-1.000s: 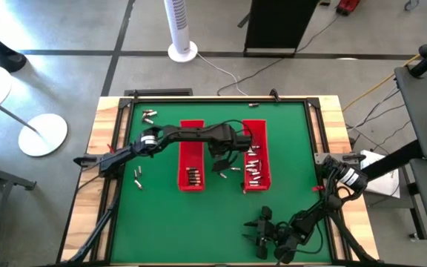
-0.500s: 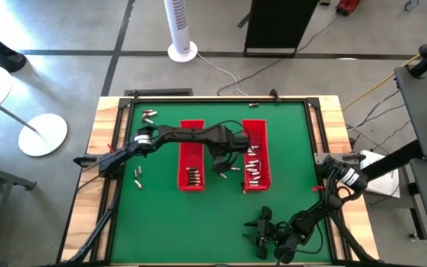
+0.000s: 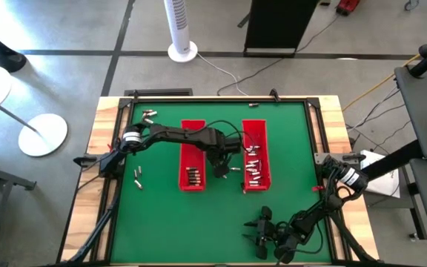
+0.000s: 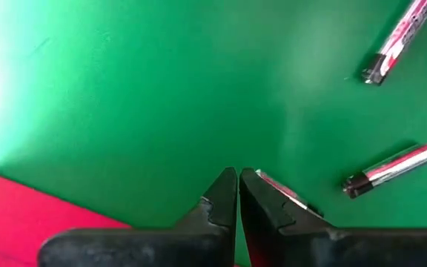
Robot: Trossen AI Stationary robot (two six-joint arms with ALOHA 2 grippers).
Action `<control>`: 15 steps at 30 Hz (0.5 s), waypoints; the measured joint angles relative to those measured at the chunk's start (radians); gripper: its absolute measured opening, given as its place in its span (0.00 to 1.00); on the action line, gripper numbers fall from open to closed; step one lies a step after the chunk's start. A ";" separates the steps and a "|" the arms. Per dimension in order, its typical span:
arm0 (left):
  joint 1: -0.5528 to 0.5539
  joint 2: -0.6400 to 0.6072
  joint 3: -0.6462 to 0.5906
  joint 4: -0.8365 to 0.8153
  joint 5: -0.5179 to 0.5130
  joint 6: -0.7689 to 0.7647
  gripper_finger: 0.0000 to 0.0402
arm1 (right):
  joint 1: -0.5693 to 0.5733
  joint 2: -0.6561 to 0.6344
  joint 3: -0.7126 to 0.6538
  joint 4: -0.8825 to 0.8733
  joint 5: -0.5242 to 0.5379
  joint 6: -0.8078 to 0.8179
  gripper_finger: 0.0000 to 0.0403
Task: Sort batteries
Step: Adjust the batteries on the table
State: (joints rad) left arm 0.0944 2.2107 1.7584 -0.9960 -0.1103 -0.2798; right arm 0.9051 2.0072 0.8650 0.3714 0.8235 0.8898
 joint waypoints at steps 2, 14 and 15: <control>0.000 0.005 0.001 -0.007 -0.002 0.019 0.00 | -0.002 0.000 0.000 -0.001 0.000 -0.001 0.47; -0.006 0.008 0.087 -0.136 -0.070 0.145 0.00 | -0.010 0.003 0.000 0.001 0.000 -0.010 0.47; -0.006 0.008 0.096 -0.140 -0.072 0.160 0.00 | -0.010 0.003 0.000 0.001 0.000 -0.010 0.46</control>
State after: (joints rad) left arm 0.0880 2.2189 1.8547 -1.1358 -0.1824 -0.1196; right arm 0.8954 2.0106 0.8646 0.3728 0.8238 0.8795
